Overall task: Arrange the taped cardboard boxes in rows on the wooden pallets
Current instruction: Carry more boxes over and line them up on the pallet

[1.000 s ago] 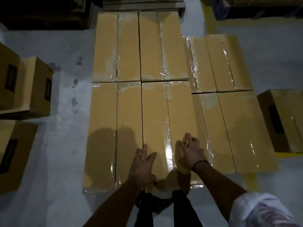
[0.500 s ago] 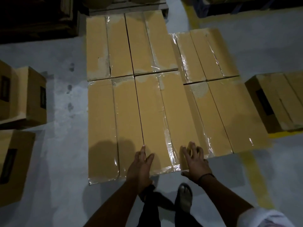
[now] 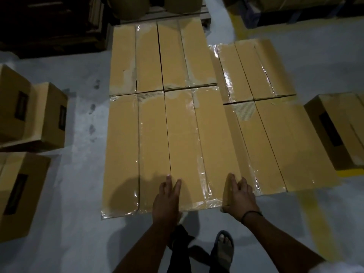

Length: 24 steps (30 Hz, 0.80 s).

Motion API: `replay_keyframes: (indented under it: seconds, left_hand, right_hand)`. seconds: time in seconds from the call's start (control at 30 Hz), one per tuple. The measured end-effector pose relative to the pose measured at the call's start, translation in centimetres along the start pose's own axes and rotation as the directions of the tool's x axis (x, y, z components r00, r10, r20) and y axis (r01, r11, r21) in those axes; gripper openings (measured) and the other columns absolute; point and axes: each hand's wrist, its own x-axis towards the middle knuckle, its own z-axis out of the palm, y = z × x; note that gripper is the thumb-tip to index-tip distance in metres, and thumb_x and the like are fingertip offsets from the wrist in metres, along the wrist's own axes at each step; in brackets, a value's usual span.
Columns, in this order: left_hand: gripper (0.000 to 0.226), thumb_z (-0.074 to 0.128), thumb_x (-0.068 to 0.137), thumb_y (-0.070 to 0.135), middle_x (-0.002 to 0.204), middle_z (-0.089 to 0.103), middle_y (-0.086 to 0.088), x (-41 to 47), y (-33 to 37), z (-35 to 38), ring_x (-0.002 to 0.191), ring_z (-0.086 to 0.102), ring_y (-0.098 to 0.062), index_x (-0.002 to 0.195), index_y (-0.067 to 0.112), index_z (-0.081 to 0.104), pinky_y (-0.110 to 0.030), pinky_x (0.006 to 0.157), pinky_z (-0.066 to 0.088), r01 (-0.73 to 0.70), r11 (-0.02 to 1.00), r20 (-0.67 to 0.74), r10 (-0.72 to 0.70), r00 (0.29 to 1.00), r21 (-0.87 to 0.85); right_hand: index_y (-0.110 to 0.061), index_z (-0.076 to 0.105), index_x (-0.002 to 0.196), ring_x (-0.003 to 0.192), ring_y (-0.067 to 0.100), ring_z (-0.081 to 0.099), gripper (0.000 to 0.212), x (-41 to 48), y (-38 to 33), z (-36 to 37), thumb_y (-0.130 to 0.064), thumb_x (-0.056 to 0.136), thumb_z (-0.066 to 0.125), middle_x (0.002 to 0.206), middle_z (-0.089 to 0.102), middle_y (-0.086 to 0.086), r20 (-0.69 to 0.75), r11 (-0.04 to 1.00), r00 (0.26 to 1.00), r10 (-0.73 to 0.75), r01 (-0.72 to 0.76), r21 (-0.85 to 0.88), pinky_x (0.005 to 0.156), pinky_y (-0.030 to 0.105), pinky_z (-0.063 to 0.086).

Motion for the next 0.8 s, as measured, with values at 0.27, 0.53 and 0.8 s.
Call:
replay_keyframes:
  seconds: [0.27, 0.53, 0.8]
  left_hand:
    - [0.119, 0.078, 0.085, 0.039, 0.17, -0.018, -0.007, 0.4, -0.3, 0.4, 0.156, 0.009, -0.033, 0.163, 0.022, -0.011, -0.044, 0.117, 0.038, 0.026, 0.999, -0.005, -0.026, 1.0, -0.031]
    - [0.115, 0.076, 0.087, 0.035, 0.17, -0.02, -0.008, 0.6, 0.2, 0.6, 0.155, 0.012, -0.033, 0.163, 0.019, -0.009, -0.042, 0.115, 0.039, 0.035, 0.999, -0.014, -0.035, 0.999, -0.006]
    - [0.116, 0.076, 0.085, 0.022, 0.17, -0.02, -0.003, 0.7, -0.9, 0.2, 0.155, 0.011, -0.032, 0.163, 0.022, -0.01, -0.043, 0.111, 0.046, 0.006, 1.0, 0.048, -0.006, 0.999, 0.012]
  right_hand:
    - [-0.03, -0.013, 0.16, 0.146, 0.038, 0.017, 0.136, 0.6, 0.1, -0.5, -0.053, 0.07, 0.087, 0.162, -0.003, 0.019, -0.031, 1.0, 0.999, -0.025, 0.024, -0.018, 0.119, 0.048, 0.029]
    - [-0.032, -0.009, 0.158, 0.142, 0.043, 0.025, 0.134, 1.6, -0.4, -0.8, -0.05, 0.068, 0.089, 0.159, -0.008, 0.023, 0.046, 0.999, 0.999, -0.002, 0.003, -0.036, 0.116, 0.052, 0.034]
    - [-0.028, -0.004, 0.159, 0.147, 0.044, 0.014, 0.12, 1.1, -0.2, -1.4, -0.047, 0.077, 0.082, 0.161, -0.015, 0.023, 0.077, 0.997, 0.997, -0.02, 0.025, -0.071, 0.119, 0.053, 0.029]
